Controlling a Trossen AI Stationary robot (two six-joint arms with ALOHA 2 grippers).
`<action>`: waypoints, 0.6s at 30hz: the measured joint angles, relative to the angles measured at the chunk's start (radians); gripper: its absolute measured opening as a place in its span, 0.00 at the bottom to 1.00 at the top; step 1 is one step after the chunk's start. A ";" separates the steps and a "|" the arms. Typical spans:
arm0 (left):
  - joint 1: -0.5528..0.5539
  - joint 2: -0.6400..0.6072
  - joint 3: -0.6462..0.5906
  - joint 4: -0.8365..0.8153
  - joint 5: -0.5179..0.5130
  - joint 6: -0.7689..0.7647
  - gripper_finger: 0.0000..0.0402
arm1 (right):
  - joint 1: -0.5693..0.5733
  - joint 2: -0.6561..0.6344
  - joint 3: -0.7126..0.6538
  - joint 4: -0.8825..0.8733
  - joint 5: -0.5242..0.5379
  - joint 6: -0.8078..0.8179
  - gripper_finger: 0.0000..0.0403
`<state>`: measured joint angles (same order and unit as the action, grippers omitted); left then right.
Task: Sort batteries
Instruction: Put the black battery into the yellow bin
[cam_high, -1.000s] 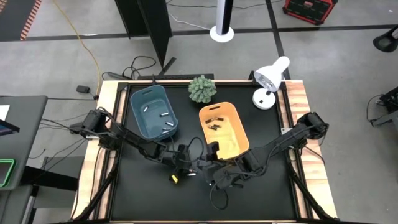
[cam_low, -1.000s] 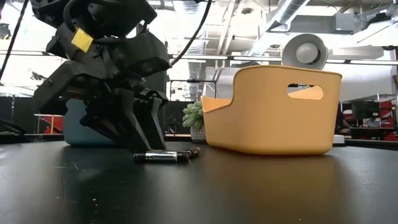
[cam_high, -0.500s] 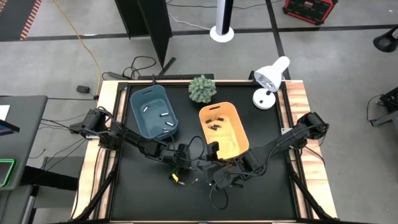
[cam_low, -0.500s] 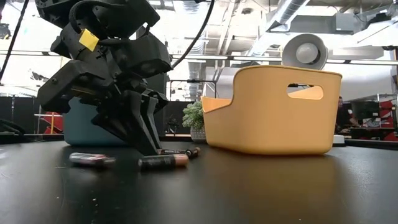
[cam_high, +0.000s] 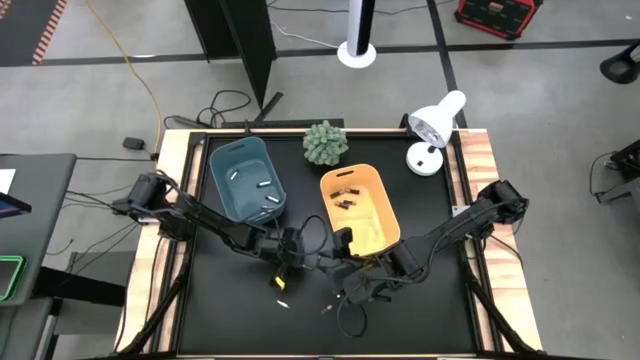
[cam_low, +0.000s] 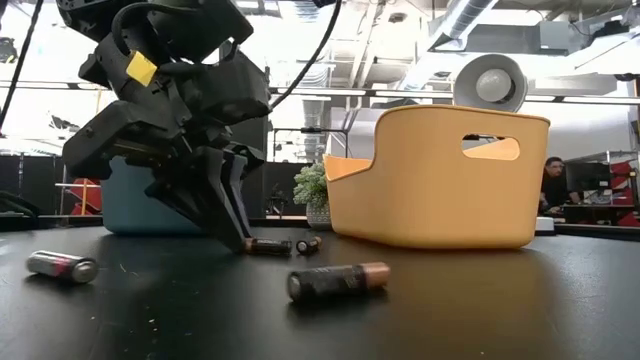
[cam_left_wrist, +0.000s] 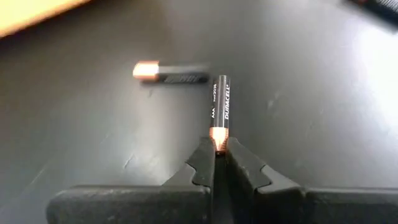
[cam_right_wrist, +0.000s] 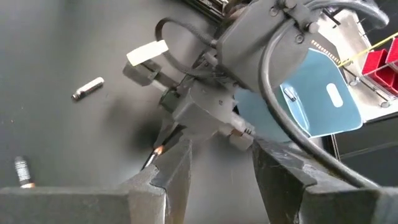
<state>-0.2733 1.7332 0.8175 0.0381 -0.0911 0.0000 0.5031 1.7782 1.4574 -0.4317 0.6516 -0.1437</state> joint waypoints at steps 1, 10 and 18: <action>0.000 -0.011 -0.002 -0.010 -0.017 -0.001 0.03 | 0.005 0.000 0.000 -0.011 0.002 0.011 0.46; -0.007 -0.107 -0.001 -0.057 -0.076 -0.016 0.00 | 0.086 0.028 -0.053 -0.159 -0.247 0.334 0.45; -0.006 -0.111 0.000 -0.047 -0.078 -0.008 0.00 | 0.206 0.246 -0.081 0.044 -0.392 0.387 0.43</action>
<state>-0.2798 1.6218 0.8173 -0.0085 -0.1688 -0.0075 0.7091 2.0247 1.3764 -0.3880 0.2599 0.2430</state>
